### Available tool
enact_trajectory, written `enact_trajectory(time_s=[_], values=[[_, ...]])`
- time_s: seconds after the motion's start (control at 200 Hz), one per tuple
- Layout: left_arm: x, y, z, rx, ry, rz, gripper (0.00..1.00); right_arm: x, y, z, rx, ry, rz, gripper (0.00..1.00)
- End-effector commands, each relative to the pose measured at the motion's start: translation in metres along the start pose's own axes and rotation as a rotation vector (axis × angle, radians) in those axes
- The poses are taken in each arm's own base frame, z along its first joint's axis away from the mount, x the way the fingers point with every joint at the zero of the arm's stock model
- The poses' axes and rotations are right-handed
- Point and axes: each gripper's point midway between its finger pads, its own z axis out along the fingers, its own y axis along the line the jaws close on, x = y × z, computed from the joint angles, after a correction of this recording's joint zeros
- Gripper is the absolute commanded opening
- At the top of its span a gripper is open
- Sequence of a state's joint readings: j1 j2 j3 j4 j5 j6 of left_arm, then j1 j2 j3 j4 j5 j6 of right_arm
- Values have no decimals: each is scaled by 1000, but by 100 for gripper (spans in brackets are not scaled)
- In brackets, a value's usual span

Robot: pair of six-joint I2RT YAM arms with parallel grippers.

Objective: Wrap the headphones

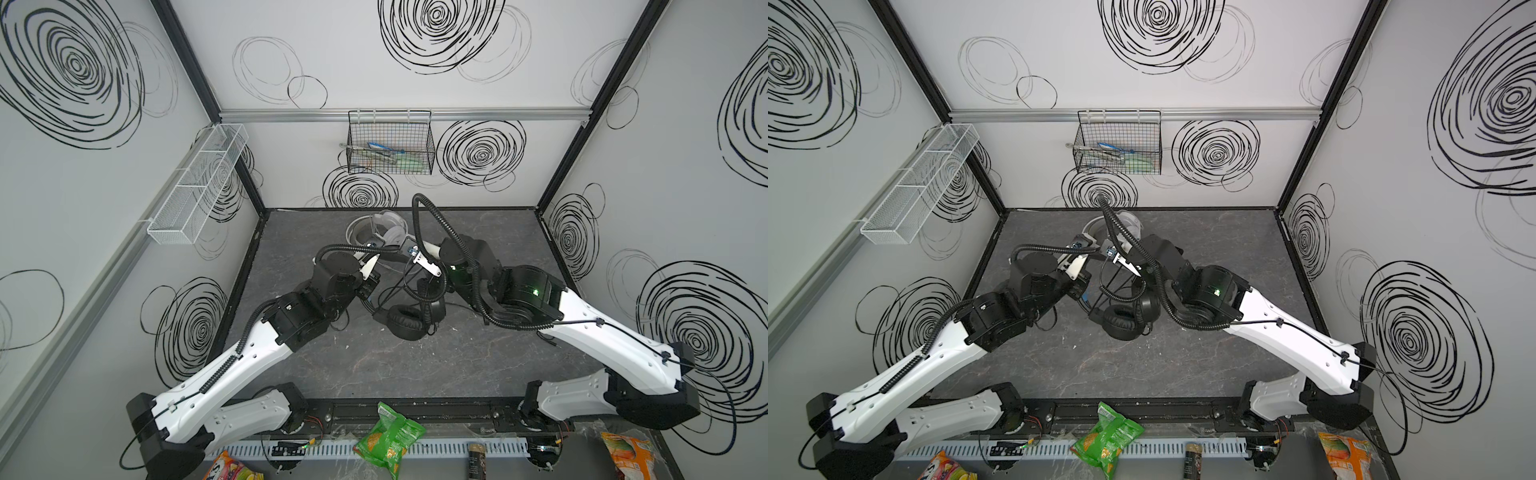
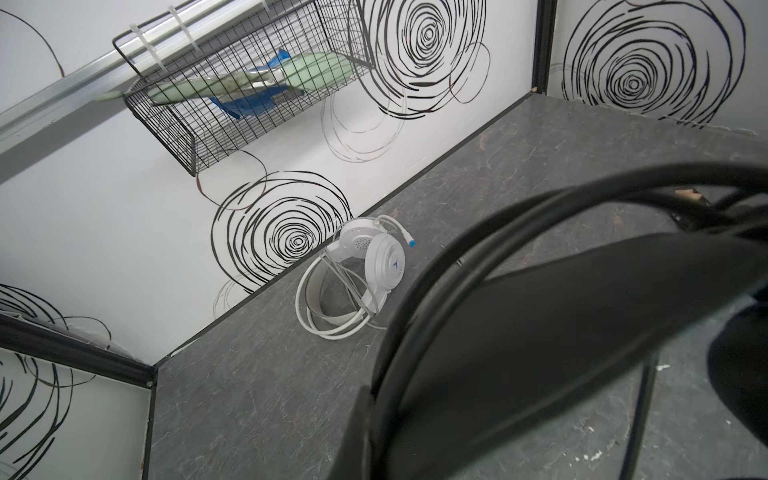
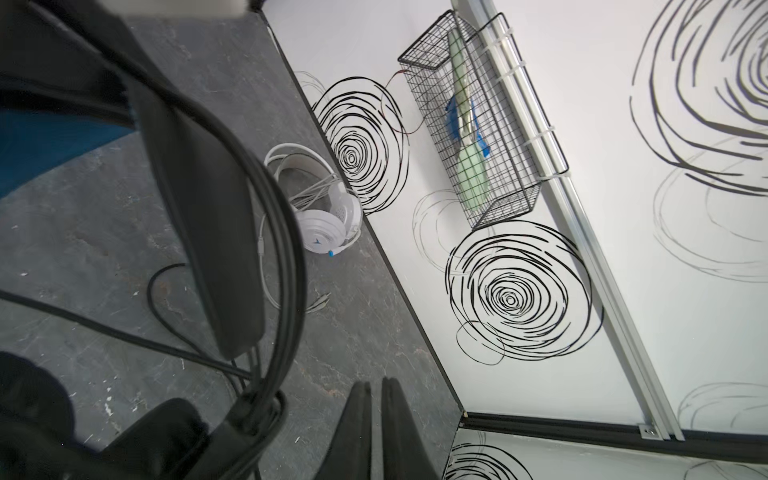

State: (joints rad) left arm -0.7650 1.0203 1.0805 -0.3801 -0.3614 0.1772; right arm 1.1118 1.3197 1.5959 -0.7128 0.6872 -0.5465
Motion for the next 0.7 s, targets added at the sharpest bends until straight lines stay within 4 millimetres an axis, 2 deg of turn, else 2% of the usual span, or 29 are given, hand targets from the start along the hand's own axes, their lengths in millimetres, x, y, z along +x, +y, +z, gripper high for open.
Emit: enact_trajectory(time_s=[0.0, 0.205, 0.34, 0.5, 0.695], values=[[-21, 4, -14, 34, -92, -56, 0, 4, -32, -8, 100, -22, 106, 13], [-34, 4, -31, 91, -149, -129, 0, 30, -68, 0, 132, -25, 307, 16], [-45, -2, -44, 164, -186, -165, 0, 43, -88, 9, 148, -43, 424, 18], [-65, 0, -61, 206, -243, -223, 0, 53, -96, 19, 133, -73, 542, 19], [-104, 5, -84, 264, -354, -334, 0, 62, -98, 27, 99, -138, 657, 19]])
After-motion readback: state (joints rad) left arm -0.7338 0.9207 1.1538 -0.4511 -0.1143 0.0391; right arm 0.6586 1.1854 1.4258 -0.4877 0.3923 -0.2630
